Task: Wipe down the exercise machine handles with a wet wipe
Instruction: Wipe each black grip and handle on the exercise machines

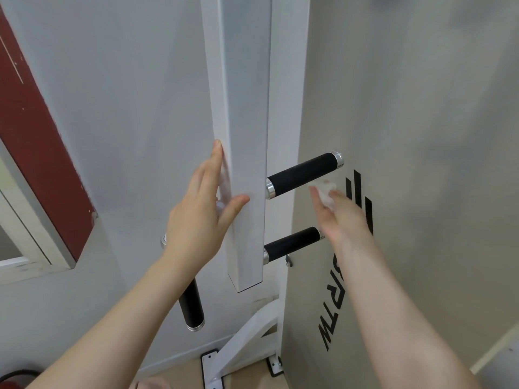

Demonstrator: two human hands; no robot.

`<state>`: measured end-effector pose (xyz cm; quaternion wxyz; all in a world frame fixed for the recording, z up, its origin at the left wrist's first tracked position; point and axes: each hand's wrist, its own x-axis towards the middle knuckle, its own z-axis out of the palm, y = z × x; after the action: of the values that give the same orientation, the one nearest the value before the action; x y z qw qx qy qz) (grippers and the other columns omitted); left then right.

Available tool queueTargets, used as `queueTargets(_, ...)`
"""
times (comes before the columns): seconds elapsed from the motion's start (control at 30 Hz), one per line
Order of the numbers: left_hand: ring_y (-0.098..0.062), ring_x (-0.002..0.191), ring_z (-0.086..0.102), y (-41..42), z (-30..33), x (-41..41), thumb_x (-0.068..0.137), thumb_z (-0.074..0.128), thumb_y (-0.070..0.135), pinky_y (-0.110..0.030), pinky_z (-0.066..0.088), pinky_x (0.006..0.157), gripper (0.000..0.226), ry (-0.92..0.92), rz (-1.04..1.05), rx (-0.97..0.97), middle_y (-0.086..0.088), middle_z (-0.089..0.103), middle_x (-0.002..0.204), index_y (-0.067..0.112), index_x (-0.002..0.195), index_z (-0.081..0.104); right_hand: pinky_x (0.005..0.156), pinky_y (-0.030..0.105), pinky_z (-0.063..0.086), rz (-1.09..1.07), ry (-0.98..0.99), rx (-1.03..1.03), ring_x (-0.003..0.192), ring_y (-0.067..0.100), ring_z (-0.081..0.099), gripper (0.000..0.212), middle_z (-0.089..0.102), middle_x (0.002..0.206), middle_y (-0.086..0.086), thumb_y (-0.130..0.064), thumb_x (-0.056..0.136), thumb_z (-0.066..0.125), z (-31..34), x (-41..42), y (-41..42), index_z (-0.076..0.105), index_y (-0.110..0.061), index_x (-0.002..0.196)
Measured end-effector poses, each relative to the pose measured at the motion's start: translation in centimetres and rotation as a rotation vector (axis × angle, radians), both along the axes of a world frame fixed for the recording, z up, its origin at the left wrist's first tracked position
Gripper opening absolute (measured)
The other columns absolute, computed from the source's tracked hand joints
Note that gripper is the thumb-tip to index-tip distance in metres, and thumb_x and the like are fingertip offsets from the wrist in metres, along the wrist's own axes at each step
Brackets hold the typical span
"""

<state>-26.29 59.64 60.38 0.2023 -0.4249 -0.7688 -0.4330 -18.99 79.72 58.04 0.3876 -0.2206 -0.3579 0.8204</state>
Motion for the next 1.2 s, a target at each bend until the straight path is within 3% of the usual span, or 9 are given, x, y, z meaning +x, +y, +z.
queueTargets(0.1,0.0,0.082,0.045,0.0,0.0,-0.1,0.087,0.057,0.034,-0.032,0.047,0.072,0.076,0.017,0.005,-0.002,0.011,0.041,0.138,0.046,0.135,0.001,0.104,0.029,0.038,0.088,0.305,-0.062,0.066,0.016,0.057,0.026,0.055,0.062,0.007,0.014,0.087,0.028,1.6,-0.8,0.2,0.047,0.022,0.102)
queueTargets(0.17,-0.002,0.084,0.047,0.0,0.0,-0.1,0.087,0.058,0.034,-0.033,0.048,0.072,0.076,0.017,0.009,0.002,0.01,0.042,0.138,0.045,0.136,0.002,0.108,0.031,0.036,0.184,0.317,0.053,0.071,0.013,0.055,0.032,0.046,0.048,-0.001,0.018,0.081,0.022,1.0,-1.1,-0.5,0.048,0.0,0.078)
queueTargets(0.27,0.0,0.083,0.046,-0.1,-0.2,-0.5,0.087,0.059,0.037,-0.035,0.05,0.071,0.076,0.034,0.02,0.013,0.01,0.043,0.137,0.041,0.14,0.004,0.1,0.03,0.045,0.374,0.342,0.139,0.103,0.021,0.061,0.031,0.058,0.064,0.006,0.014,0.087,0.029,-0.2,-0.9,-1.3,0.056,-0.001,0.092)
queueTargets(0.43,0.002,0.088,0.043,0.2,-0.4,-0.8,0.083,0.05,0.05,-0.034,0.05,0.069,0.077,0.038,0.013,0.012,0.01,0.044,0.136,0.037,0.145,0.008,0.098,0.027,0.043,0.301,0.551,-0.065,0.06,0.01,0.05,0.029,0.056,0.059,0.001,0.009,0.077,0.045,0.9,-2.2,-0.2,0.065,-0.002,0.094)
queueTargets(0.6,-0.001,0.096,0.048,0.0,-0.6,-1.0,0.077,0.043,0.055,-0.031,0.051,0.068,0.074,0.071,0.023,0.06,0.016,0.047,0.13,0.045,0.141,0.008,0.087,0.029,0.054,0.502,0.378,-0.005,0.094,0.023,0.066,0.038,0.067,0.104,0.015,0.015,0.081,0.036,-0.8,-3.0,-4.8,0.059,0.001,0.106)
queueTargets(0.73,0.006,0.105,0.049,-0.3,-0.4,-1.4,0.072,0.047,0.051,-0.019,0.046,0.078,0.072,-0.034,-0.057,0.076,0.042,0.036,0.121,0.059,0.133,0.01,0.046,0.012,0.044,0.278,0.552,-0.251,0.048,0.01,0.05,0.037,0.058,0.074,0.005,0.019,0.071,0.032,-0.2,-3.6,-3.1,0.056,-0.001,0.091)
queueTargets(0.9,0.007,0.104,0.049,-0.4,-0.3,-1.3,0.072,0.045,0.049,-0.024,0.05,0.079,0.072,-0.007,-0.093,0.044,0.038,0.037,0.123,0.057,0.134,0.008,0.055,0.017,0.051,0.464,0.353,-0.055,0.053,0.008,0.062,0.038,0.07,0.079,0.007,0.017,0.087,0.029,-0.5,-3.2,-6.1,0.057,-0.002,0.104)
queueTargets(1.07,0.009,0.104,0.047,-0.7,-0.5,-1.3,0.076,0.043,0.049,-0.029,0.052,0.079,0.07,0.022,-0.11,0.037,0.027,0.039,0.131,0.056,0.135,0.007,0.093,0.017,0.047,-0.054,0.191,-0.014,0.084,0.012,0.06,0.019,0.059,0.08,0.001,0.019,0.082,0.039,-1.0,-1.5,-4.6,0.056,0.012,0.088)
queueTargets(1.2,-0.006,0.097,0.049,-0.6,-0.5,-1.2,0.078,0.038,0.05,-0.045,0.053,0.073,0.071,0.072,-0.072,0.007,0.018,0.041,0.136,0.05,0.139,0.003,0.091,0.006,0.037,-0.58,-0.136,0.741,0.106,-0.008,0.053,0.035,0.06,0.114,-0.015,-0.001,0.097,0.034,-1.3,0.0,-5.4,0.057,-0.016,0.119)
